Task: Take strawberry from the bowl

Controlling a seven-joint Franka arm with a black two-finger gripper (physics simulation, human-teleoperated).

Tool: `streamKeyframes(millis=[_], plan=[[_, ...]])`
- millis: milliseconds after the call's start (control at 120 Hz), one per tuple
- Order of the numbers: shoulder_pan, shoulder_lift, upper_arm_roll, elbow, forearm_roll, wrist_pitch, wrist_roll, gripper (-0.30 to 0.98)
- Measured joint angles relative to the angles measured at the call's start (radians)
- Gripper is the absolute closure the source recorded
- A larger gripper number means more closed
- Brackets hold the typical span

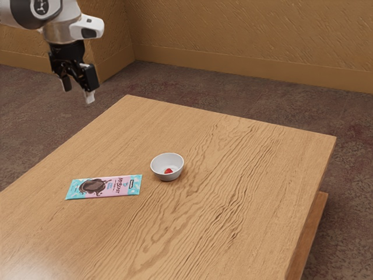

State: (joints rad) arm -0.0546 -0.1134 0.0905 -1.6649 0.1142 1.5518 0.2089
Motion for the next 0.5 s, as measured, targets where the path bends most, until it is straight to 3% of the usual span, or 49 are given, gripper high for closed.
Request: streamKeyframes(millis=[275,500], plan=[[0.000,0.040,-0.028,-0.009,-0.002,-0.002,-0.031,0.00],[-0.024,0.286,-0.077,0.048,-0.028,0.051,-0.027,0.03]])
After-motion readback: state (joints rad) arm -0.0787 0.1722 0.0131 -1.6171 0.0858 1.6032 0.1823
